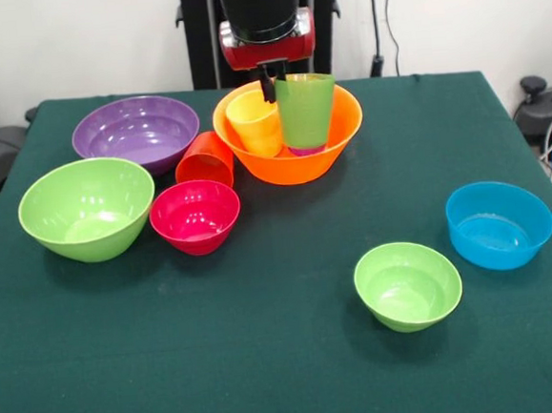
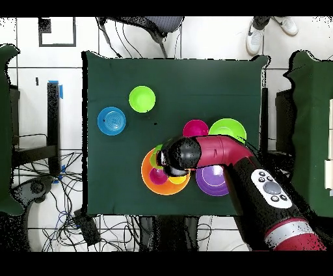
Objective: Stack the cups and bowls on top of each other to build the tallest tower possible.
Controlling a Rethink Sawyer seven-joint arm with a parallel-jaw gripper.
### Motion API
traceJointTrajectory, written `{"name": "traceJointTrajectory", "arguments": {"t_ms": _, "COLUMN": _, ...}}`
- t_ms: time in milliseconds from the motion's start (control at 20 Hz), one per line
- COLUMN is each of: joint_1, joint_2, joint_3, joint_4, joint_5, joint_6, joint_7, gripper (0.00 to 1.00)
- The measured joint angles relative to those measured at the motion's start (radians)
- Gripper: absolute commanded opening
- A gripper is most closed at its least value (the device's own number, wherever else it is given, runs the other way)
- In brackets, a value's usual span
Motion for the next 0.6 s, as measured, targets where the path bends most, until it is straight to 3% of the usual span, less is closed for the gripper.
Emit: {"name": "traceJointTrajectory", "arguments": {"t_ms": 600, "joint_1": 0.047, "joint_2": 0.007, "joint_3": -0.072, "joint_4": -0.012, "joint_5": -0.038, "joint_6": 0.011, "joint_7": 0.000, "gripper": 0.00}}
